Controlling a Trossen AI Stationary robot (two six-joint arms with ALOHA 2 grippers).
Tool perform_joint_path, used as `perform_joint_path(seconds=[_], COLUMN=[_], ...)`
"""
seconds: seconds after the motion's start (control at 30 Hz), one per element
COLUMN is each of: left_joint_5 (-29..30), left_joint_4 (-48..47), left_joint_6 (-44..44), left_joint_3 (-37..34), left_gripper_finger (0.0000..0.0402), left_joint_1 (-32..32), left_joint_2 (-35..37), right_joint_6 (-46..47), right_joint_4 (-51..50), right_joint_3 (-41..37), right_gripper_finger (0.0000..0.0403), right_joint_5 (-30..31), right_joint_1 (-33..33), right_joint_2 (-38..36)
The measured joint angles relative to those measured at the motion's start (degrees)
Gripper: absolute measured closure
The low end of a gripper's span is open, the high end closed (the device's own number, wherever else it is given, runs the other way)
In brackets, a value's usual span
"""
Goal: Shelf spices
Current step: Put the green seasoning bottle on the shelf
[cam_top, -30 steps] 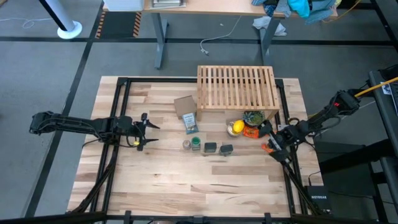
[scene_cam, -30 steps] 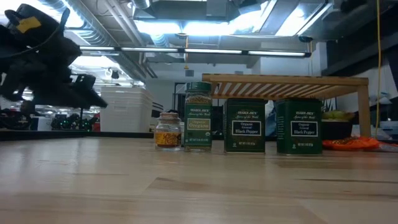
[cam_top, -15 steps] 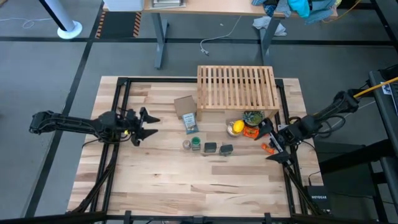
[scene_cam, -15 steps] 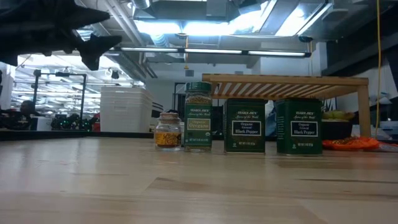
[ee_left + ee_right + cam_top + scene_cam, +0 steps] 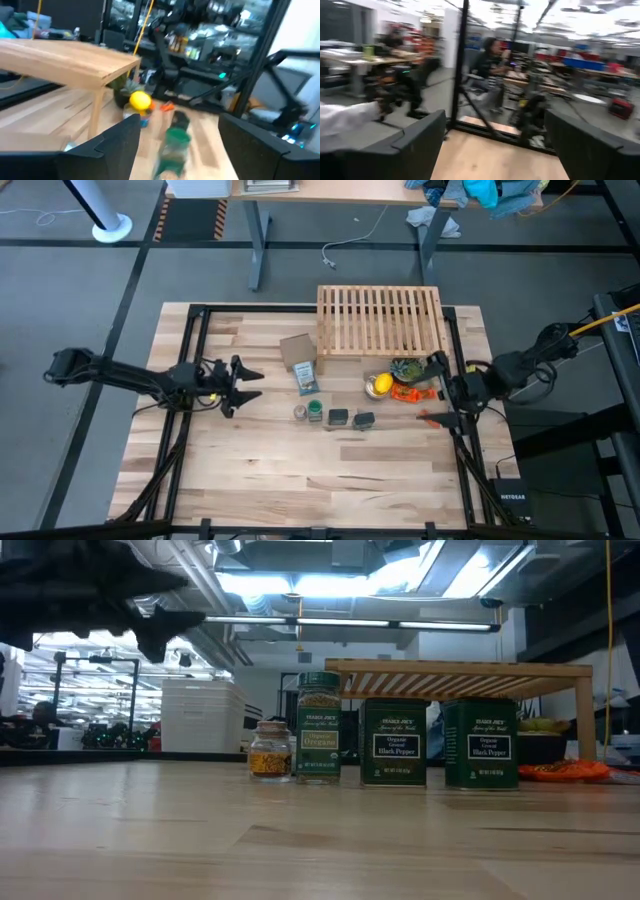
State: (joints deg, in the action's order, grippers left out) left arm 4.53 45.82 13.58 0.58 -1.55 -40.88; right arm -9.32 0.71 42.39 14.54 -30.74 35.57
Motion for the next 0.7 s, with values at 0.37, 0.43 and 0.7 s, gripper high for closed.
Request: perform_joint_path(seconds=[0.37, 0.43, 0.7], left_joint_5=[1.3, 1.0, 1.4], left_joint_4=[12.9, 13.3, -0.5], left_joint_6=[4.4, 4.5, -0.6], left_joint_3=[0.2, 0.2, 4.3], left_gripper_finger=[0.0141, 0.0141, 0.0141], left_joint_1=[0.5, 0.2, -2.8], left_joint_2=[-4.5, -4.5, -4.8], right_joint_6=[0.0, 0.0, 3.1], right_joint_4=[-0.8, -1.0, -6.6], right_joint_3=[0.3, 0.3, 0.3], right_gripper_finger=[0.0059, 0.0059, 0.0059], right_joint_5=[1.3, 1.3, 1.0], right_joint_1=[0.0, 0.0, 0.0], right_joint_2=[0.2, 0.2, -0.8])
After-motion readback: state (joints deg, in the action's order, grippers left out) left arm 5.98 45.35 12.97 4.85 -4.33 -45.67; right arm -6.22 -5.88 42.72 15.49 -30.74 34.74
